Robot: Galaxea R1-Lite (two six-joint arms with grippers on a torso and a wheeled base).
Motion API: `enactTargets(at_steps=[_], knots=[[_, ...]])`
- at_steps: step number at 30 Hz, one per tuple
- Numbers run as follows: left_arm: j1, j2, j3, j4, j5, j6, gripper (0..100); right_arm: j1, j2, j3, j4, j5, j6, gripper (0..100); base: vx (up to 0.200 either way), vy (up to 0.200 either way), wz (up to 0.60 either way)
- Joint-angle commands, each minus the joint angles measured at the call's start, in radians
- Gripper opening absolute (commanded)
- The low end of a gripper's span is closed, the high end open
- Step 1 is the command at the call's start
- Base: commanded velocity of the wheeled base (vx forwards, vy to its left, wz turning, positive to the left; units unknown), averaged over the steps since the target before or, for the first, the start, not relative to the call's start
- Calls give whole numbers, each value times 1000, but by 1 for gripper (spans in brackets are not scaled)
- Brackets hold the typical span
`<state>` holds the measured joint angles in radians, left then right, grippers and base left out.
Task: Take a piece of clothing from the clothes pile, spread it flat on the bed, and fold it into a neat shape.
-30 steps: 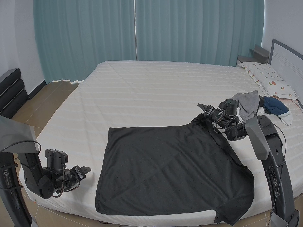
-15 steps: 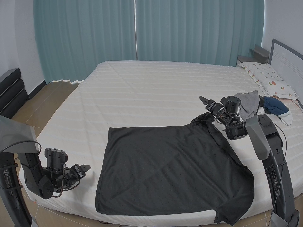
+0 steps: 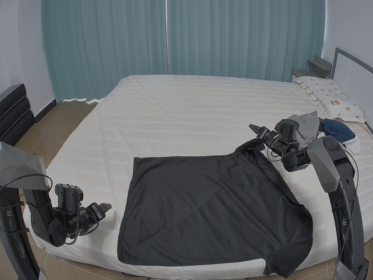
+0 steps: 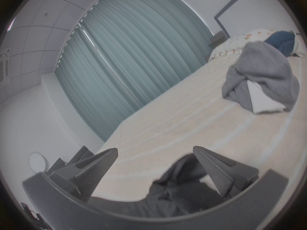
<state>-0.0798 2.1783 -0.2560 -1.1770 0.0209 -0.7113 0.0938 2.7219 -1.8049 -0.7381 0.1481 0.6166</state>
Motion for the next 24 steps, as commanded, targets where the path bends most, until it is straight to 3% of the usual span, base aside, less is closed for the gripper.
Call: enactTargets(at_steps=[1, 12, 24], knots=[[2, -2, 0, -1, 1, 0, 100, 10, -122, 243, -23, 68, 8, 100, 0, 0, 0], [0, -3, 3, -1, 1, 1, 100, 47, -82, 288, -112, 62, 8, 100, 0, 0, 0], [-3, -2, 3, -1, 1, 1, 100, 95, -117, 360, -118, 51, -5, 100, 0, 0, 0]])
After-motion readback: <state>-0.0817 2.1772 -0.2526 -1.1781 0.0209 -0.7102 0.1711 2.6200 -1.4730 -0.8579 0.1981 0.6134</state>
